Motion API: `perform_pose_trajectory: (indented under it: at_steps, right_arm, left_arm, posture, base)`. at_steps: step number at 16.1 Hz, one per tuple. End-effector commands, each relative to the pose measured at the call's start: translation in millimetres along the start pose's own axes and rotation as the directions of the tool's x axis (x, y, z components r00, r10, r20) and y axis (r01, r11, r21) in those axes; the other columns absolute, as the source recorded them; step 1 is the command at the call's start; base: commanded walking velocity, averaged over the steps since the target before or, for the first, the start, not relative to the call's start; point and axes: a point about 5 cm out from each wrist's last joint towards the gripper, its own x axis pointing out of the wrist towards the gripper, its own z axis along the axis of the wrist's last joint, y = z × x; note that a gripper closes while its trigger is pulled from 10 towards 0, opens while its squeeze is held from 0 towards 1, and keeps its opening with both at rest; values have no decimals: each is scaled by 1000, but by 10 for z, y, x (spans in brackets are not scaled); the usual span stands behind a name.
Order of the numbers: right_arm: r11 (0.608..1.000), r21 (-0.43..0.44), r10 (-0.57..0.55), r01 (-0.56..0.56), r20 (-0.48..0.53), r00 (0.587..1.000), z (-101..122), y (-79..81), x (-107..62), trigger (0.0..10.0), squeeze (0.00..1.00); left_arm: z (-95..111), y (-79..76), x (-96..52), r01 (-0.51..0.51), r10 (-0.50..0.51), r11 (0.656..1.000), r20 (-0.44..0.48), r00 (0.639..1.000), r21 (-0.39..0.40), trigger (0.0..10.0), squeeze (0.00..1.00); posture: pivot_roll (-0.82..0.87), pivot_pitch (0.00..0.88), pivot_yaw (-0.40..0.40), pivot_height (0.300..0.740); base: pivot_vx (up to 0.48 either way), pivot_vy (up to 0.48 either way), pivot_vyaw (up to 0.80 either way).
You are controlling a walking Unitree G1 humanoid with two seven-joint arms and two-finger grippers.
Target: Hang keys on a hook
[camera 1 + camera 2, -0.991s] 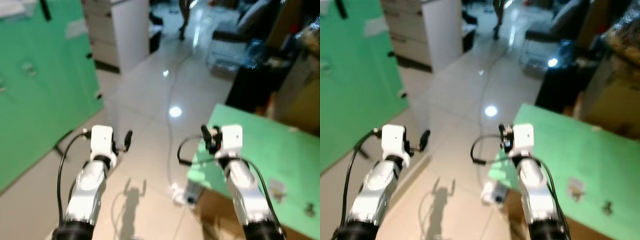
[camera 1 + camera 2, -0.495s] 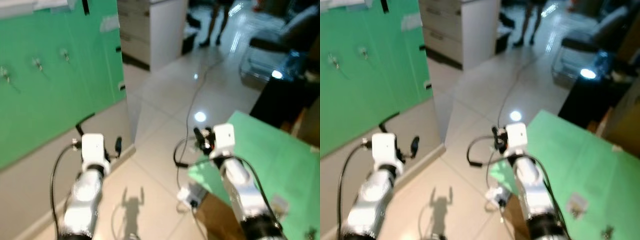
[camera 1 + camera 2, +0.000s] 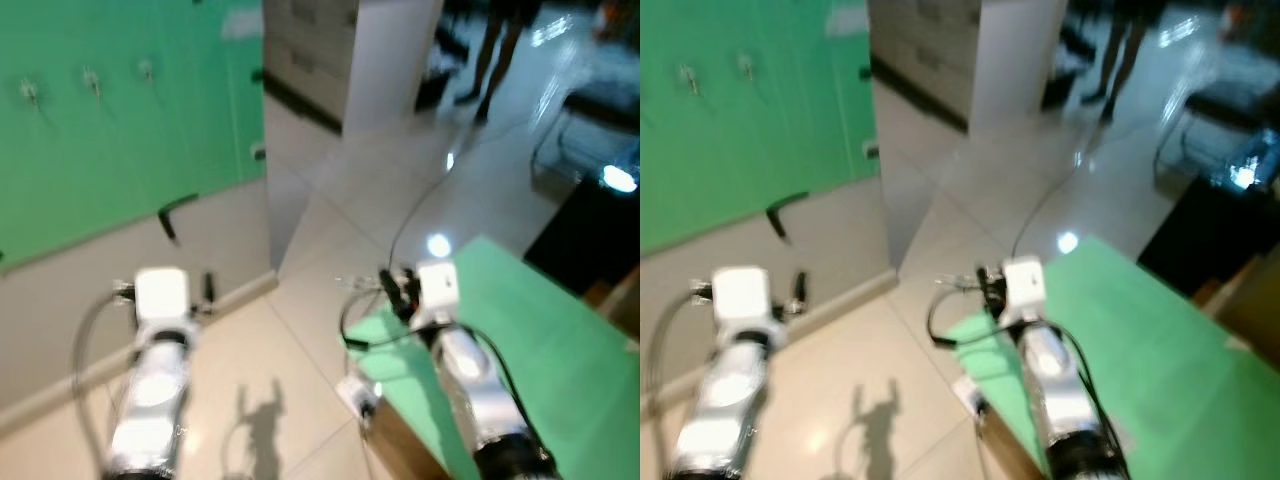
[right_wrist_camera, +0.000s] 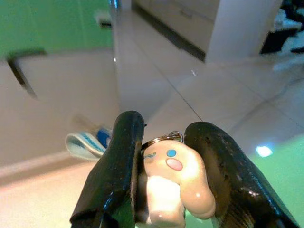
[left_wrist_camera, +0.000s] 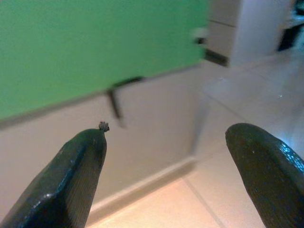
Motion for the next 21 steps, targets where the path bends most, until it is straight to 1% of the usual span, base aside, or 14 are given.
perform_pose_trajectory:
  at_steps: [1, 3, 6, 7, 9, 15, 16, 17, 18, 19, 20, 21]
  right_arm:
    - [1000, 3, 3, -3, 44, 999, 91, 14, 32, 0, 0]
    - [1000, 3, 25, -25, 56, 998, 118, 60, 73, 0, 0]
    - [999, 11, 38, -39, 60, 997, 122, 72, 90, 0, 0]
    - [999, 20, 46, -47, 60, 997, 122, 79, 99, 0, 0]
    - [998, 28, 51, -53, 60, 997, 126, 82, 111, 0, 0]
    - [998, 28, 61, -63, 61, 996, 120, 82, 131, 0, 0]
    - [998, 26, 62, -63, 58, 996, 115, 79, 130, 0, 0]
    - [998, 25, 64, -66, 57, 996, 115, 74, 130, 0, 0]
    - [997, 25, 65, -67, 57, 996, 116, 73, 131, 0, 0]
    - [994, 13, 105, -106, 46, 993, 106, 114, 129, 0, 0]
    - [987, -14, 160, -160, 10, 987, 43, 192, 108, 6157, 0]
    - [977, -23, 211, -212, -22, 977, -42, 264, 65, 10000, 0]
  left_arm:
    - [16, 53, 23, 3, -3, 1000, 6, 1000, 15, 10000, 0]
    - [75, 64, 55, 3, -2, 998, 27, 1000, -57, 10000, 0]
    - [85, 45, 67, -3, 5, 998, 26, 1000, -70, 10000, 0]
    - [74, 6, 57, -7, 8, 999, 22, 1000, -46, 10000, 0]
    - [65, -38, 40, 9, -9, 999, 17, 1000, -36, 10000, 0]
    - [59, -45, 20, 17, -17, 999, 7, 1000, -28, 10000, 0]
    - [49, -47, 18, 10, -10, 999, -2, 1000, -45, 10000, 0]
    - [19, -39, 31, -8, 6, 998, -35, 999, -56, 10000, 0]
    - [10, -34, 37, -14, 12, 999, -46, 999, -48, 10000, 0]
    - [8, -35, 51, -18, 16, 999, -50, 999, -38, 10000, 0]
    - [24, -36, 78, -12, 11, 999, -41, 999, -32, 10000, 0]
    - [59, -50, 96, -2, 2, 1000, -14, 1000, -10, 10000, 0]
  posture:
    - [28, 0, -40, 740]
    - [28, 0, -39, 740]
    - [31, 0, -41, 740]
    - [32, 0, -42, 740]
    - [35, 0, -39, 740]
    - [43, 0, -39, 740]
    - [43, 0, -41, 740]
    - [43, 0, -44, 740]
    - [43, 0, -44, 740]
    - [40, 0, -48, 740]
    - [38, 0, -49, 740]
    - [35, 0, -44, 740]
  base:
    - [0, 0, 431]
    - [0, 182, 431]
    - [0, 447, 438]
    - [-435, 0, 438]
    - [-454, 0, 434]
    - [-466, 0, 435]
    - [-472, 0, 431]
    - [-398, 0, 431]
    - [-398, 0, 431]
    - [0, 0, 438]
    - [0, 0, 0]
    - [0, 0, 0]
